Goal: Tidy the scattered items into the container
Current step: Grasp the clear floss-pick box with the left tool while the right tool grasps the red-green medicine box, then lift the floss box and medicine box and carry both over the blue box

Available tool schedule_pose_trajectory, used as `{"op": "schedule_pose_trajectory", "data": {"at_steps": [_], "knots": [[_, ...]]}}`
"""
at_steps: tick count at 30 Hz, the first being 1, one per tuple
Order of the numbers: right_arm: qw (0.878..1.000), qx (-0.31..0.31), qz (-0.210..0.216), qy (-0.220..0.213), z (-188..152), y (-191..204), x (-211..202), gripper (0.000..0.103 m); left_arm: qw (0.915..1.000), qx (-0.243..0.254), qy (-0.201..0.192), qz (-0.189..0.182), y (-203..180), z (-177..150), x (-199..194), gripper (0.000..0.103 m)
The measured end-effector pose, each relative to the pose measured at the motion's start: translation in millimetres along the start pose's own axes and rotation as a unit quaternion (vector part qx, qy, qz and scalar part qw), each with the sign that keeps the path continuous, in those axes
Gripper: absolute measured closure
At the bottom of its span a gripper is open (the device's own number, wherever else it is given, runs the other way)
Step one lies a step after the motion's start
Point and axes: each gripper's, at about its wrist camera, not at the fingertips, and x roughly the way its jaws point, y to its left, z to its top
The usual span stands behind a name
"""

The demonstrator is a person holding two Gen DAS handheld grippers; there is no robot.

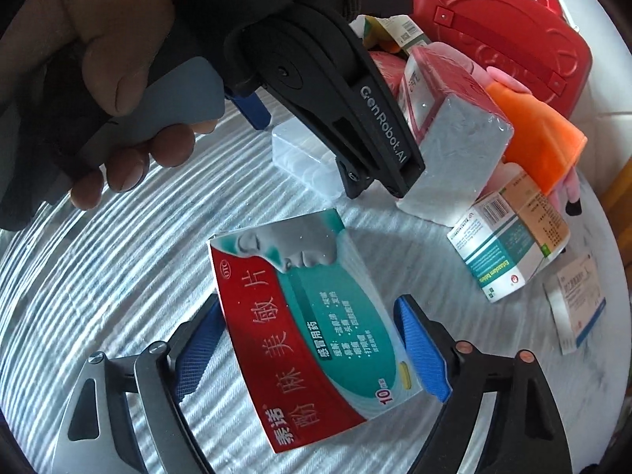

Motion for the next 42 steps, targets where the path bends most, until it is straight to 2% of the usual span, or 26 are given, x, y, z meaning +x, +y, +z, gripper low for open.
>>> {"op": "schedule_pose_trajectory", "data": {"at_steps": [2,4,6,22,27,31,33,35,38,42], "knots": [[1.000,0.007,0.001,0.000,-1.6,0.7,-2.8,0.021,1.0000,0.009,-0.001,-0.003,-2.1,-3.2,-5.3,0.018],[1.000,0.013,0.000,0.001,-3.6,1.6,-5.9,0.023,0.9998,0.020,-0.002,-0.006,-4.7,-6.3,-10.7,0.037],[1.000,0.019,-0.002,0.003,-5.8,2.2,-8.9,0.024,0.9997,0.025,-0.003,-0.004,-5.4,-9.9,-15.9,0.043],[0.996,0.083,-0.033,0.019,-27.7,2.5,-54.9,0.026,0.9995,0.007,-0.027,-0.014,17.5,-56.9,-67.7,0.044],[0.994,0.100,-0.045,0.015,-4.7,-1.1,-72.6,0.026,0.9991,0.009,-0.038,-0.017,21.2,-71.5,-95.8,0.044],[0.993,0.101,-0.057,0.008,0.3,-6.7,-97.1,0.026,0.9983,0.009,-0.053,-0.022,27.5,-82.8,-123.8,0.044],[0.993,0.101,-0.066,0.006,20.6,-15.9,-98.6,0.026,0.9979,0.007,-0.060,-0.023,30.5,-63.7,-119.0,0.044],[0.992,0.104,-0.074,0.004,29.6,-18.7,-105.4,0.026,0.9973,0.005,-0.069,-0.025,29.0,-65.5,-127.3,0.044],[0.990,0.113,-0.088,-0.003,36.0,-20.9,-121.7,0.026,0.9961,0.006,-0.083,-0.028,54.4,-65.1,-138.5,0.044],[0.987,0.126,-0.101,-0.014,40.9,-21.8,-152.1,0.026,0.9939,0.005,-0.106,-0.028,52.5,-68.5,-161.6,0.044]]}}
